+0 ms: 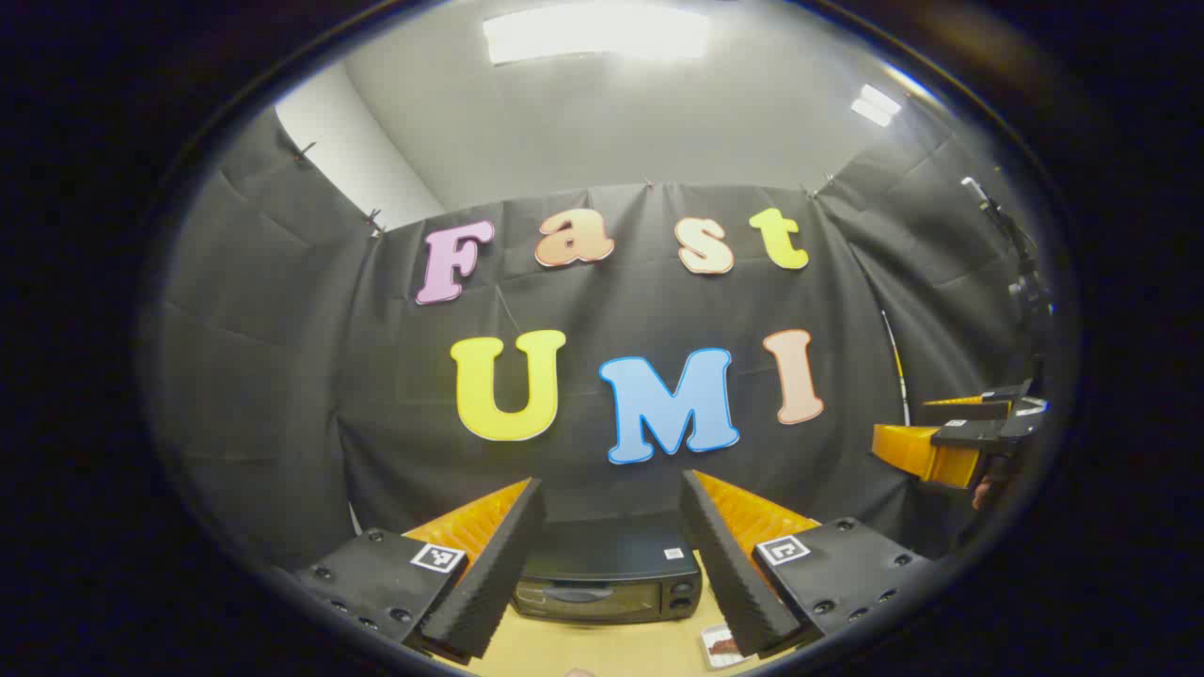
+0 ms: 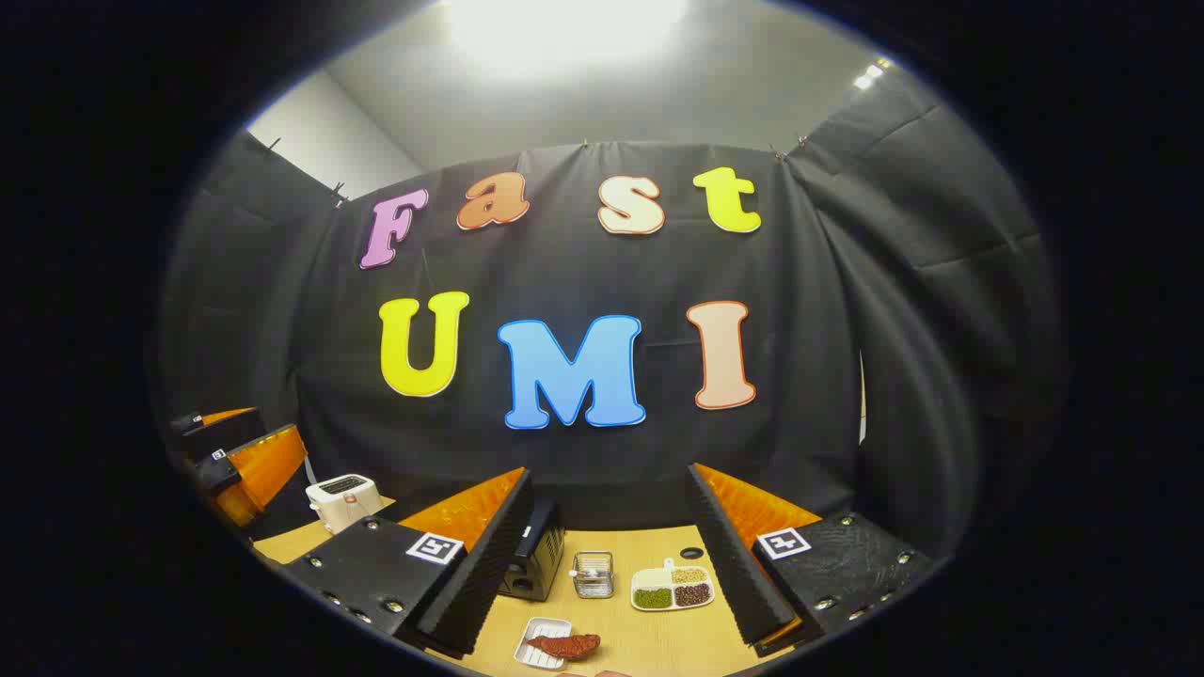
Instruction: Open the electric oven with the left hand, put the food in, and close the electric oven.
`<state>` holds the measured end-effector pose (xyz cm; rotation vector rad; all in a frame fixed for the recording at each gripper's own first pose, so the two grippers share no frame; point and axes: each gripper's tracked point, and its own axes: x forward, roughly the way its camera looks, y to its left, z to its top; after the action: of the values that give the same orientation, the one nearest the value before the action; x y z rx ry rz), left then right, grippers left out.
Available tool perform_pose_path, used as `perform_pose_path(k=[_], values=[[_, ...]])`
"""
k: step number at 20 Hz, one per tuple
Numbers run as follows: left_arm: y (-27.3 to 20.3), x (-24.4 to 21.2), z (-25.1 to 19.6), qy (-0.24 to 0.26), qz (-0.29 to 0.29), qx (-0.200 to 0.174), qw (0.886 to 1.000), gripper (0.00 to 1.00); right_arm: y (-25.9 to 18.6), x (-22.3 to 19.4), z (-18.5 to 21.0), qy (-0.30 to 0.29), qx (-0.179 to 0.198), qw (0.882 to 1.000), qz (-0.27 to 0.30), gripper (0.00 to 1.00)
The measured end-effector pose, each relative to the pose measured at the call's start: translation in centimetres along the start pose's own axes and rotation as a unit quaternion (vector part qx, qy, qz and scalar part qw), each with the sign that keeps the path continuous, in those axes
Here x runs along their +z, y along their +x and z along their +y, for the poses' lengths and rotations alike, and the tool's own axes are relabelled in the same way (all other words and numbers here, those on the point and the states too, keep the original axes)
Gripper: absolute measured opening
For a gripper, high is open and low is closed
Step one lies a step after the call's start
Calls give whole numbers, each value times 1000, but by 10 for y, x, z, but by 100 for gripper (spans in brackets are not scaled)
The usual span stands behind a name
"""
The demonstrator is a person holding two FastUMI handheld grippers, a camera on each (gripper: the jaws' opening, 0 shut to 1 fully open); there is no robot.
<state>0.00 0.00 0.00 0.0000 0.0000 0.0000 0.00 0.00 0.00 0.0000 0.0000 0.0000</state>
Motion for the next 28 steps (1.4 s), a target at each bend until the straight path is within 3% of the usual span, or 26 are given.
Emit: perform_pose_path(k=[4, 7, 9, 13, 16, 28], values=[[4, 12, 11, 7, -13, -14, 1000, 97, 0, 2, 8, 8, -13, 1000, 6, 98], [12, 4, 16, -4, -9, -21, 1000, 100, 2, 7, 16, 3, -19, 1000, -2, 98], [18, 0, 22, -10, -4, -21, 1000, 91, 2, 7, 21, 3, -22, 1000, -5, 98], [27, -5, 29, -13, -3, -27, 1000, 100, 5, 8, 28, -1, -24, 1000, -10, 98], [37, -15, 33, -17, 5, -29, 999, 97, 8, 7, 30, -2, -27, 1000, -13, 98], [100, -157, 46, -2, 147, -38, 988, 100, 10, -30, 25, -10, -29, 999, 26, 99]])
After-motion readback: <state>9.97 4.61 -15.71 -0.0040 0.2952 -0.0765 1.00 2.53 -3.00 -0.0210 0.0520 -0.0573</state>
